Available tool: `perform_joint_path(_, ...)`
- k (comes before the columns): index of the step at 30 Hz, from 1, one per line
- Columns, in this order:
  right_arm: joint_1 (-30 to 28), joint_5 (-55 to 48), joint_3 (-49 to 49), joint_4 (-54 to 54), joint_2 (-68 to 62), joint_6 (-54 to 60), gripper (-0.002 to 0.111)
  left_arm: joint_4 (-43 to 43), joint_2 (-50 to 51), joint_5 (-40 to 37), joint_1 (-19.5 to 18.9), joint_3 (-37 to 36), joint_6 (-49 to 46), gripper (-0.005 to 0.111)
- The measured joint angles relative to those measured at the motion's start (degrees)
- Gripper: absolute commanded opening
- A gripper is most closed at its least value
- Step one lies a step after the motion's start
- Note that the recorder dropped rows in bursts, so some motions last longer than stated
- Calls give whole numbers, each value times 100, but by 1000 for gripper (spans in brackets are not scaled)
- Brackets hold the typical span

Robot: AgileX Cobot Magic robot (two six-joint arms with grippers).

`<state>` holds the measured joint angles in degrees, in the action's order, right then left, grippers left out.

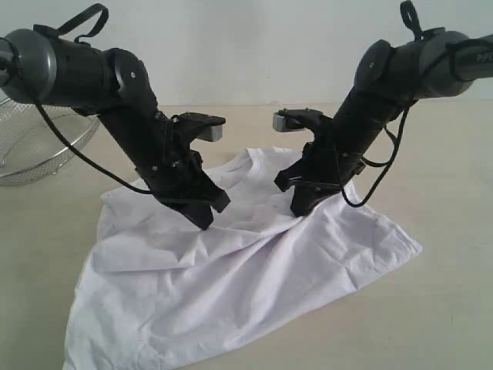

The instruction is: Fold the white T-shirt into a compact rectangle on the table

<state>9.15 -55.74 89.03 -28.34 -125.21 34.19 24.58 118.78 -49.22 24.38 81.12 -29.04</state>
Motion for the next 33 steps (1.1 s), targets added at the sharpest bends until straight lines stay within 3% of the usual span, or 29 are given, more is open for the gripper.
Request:
perform_joint_path(6,0,-20,0,453,0,-312,0,572,13,65,32,0,-355,5)
perform_joint_path(11,0,-83,0,126,183,16,1,650,24,65,166,-36,-444,5)
perform_joint_path(13,0,-54,55,-158,335,77,9,708,81,79,184,-74,-444,5)
perform_joint_path(17,94,-8,422,-287,459,119,49,743,287,79,184,-237,-357,5)
perform_joint_path(19,200,-8,549,-212,447,119,58,771,314,79,184,-291,-333,5)
perform_joint_path(25,793,-33,617,704,237,-335,37,835,314,68,184,-327,-308,5)
perform_joint_path(28,1029,-8,617,1059,99,-568,39,894,314,23,184,-334,-297,5)
perform_joint_path(33,1080,1,617,1433,-57,-975,56,1031,314,-85,184,-340,-308,5)
